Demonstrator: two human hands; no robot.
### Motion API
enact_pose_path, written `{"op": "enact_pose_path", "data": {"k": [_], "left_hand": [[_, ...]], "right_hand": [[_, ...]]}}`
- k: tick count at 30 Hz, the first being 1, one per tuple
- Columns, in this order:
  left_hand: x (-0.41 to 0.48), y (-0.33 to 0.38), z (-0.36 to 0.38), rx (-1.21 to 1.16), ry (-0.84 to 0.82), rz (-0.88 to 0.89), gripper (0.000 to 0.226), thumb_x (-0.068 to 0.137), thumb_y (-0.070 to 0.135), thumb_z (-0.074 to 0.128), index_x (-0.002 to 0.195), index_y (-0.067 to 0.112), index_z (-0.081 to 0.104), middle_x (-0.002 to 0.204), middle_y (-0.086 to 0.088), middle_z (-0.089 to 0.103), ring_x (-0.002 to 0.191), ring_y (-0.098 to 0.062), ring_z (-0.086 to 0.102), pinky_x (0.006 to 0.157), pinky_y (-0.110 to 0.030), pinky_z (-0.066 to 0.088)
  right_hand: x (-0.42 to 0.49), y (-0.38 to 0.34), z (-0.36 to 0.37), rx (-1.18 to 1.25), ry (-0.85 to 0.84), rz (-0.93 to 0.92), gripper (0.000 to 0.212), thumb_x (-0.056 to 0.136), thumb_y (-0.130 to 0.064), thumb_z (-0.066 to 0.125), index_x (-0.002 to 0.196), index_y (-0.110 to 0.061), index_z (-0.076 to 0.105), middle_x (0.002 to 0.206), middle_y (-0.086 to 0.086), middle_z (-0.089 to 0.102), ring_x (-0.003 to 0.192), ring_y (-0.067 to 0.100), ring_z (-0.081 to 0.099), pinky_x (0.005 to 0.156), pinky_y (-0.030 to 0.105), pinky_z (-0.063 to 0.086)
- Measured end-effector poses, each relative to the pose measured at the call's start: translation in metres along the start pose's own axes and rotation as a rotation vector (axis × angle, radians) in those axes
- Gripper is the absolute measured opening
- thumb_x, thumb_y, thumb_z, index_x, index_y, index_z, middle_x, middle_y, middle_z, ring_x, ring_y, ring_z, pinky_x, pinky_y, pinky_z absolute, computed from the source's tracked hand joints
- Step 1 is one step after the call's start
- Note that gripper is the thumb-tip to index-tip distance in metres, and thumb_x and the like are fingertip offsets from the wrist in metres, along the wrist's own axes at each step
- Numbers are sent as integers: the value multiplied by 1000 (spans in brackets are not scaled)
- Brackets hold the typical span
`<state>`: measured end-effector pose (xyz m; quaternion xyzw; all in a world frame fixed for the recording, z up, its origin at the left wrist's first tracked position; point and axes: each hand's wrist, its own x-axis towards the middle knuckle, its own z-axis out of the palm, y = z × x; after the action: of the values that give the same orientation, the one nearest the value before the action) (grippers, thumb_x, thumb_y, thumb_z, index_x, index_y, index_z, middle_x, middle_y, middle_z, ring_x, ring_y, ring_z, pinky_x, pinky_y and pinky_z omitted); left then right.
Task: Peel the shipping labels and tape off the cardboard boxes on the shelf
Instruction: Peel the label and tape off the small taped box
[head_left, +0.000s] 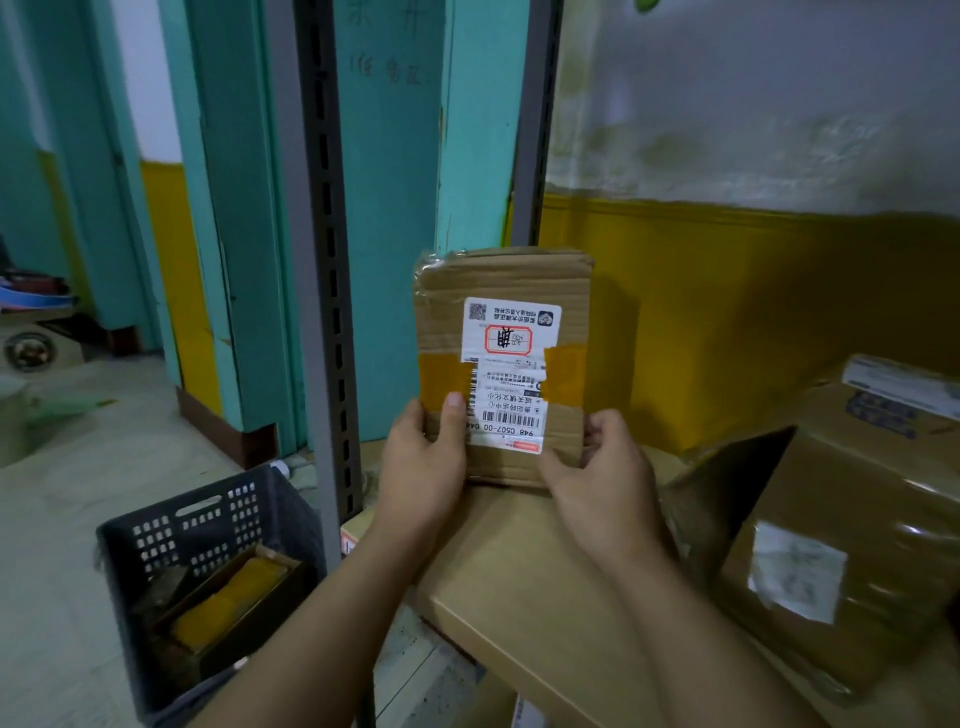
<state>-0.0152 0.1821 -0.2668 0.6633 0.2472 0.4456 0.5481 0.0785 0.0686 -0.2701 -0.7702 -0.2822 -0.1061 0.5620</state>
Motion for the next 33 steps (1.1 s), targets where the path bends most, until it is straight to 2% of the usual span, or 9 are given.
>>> {"op": "enact_pose_path", "data": {"k": [7, 13, 18, 21, 23, 26, 29, 32, 33], "left_hand": [[0, 1, -2, -43, -7, -20, 15, 100, 46, 47, 93, 37, 57, 99, 17, 67, 94, 0, 63, 76, -25, 50], [2, -1, -4, 3, -36, 34, 13, 100, 45, 47, 99, 36, 56, 101, 14, 68, 94, -2, 63, 80, -30, 54], [1, 1, -5, 43, -23, 27, 11, 100, 45, 47, 96, 38, 54, 96, 17, 65, 91, 1, 61, 74, -26, 50], [0, 6, -3, 87, 28, 19, 20, 100, 45, 47, 92, 30, 58, 89, 13, 65, 84, -1, 61, 66, -24, 48], [-2, 7, -3, 107, 73, 20, 27, 99, 45, 49, 91, 23, 62, 85, 9, 66, 79, -5, 62, 63, -28, 50], [-3, 7, -4, 40, 84, 8, 25, 98, 45, 52, 91, 24, 66, 87, 10, 70, 80, -6, 66, 68, -30, 54], [-3, 6, -4, -23, -16, -22, 15, 97, 42, 55, 95, 31, 65, 90, 10, 72, 83, -5, 68, 75, -33, 58], [-5, 6, -2, -47, -110, -22, 19, 98, 39, 54, 107, 27, 66, 100, 9, 74, 92, -11, 71, 84, -43, 58], [-6, 6, -1, -41, -110, -22, 20, 99, 38, 54, 108, 24, 66, 102, 8, 75, 91, -12, 71, 84, -44, 59]], "right_hand": [[0, 2, 1, -22, 5, -27, 34, 73, -21, 80, 91, -29, 52, 93, -5, 66, 85, 17, 65, 74, 42, 56], [4, 4, 2, 30, 8, -17, 33, 76, -18, 80, 92, -29, 53, 96, -3, 68, 86, 16, 67, 75, 41, 58], [5, 4, 5, 56, 33, -9, 36, 73, -17, 79, 84, -35, 49, 95, -3, 68, 86, 19, 67, 78, 44, 56], [4, 2, 5, 34, 26, 3, 38, 75, -7, 73, 93, -32, 51, 99, -4, 67, 94, 20, 64, 84, 44, 54], [2, 0, 4, 11, 27, 24, 46, 76, -4, 70, 113, -26, 54, 110, -2, 64, 105, 19, 61, 92, 43, 51], [0, -4, 5, 67, -27, 79, 66, 75, -21, 76, 136, -22, 49, 125, -3, 60, 114, 15, 57, 99, 38, 48], [-1, -5, 5, 296, -51, 168, 88, 71, -39, 81, 145, -28, 35, 130, -6, 60, 116, 12, 59, 99, 42, 50], [0, -9, 6, 479, -14, 262, 107, 69, -40, 84, 149, -38, 13, 130, -7, 57, 115, 16, 59, 96, 46, 52], [0, -10, 7, 495, 17, 281, 114, 63, -48, 85, 148, -42, 9, 130, -6, 58, 115, 17, 60, 96, 47, 52]]}}
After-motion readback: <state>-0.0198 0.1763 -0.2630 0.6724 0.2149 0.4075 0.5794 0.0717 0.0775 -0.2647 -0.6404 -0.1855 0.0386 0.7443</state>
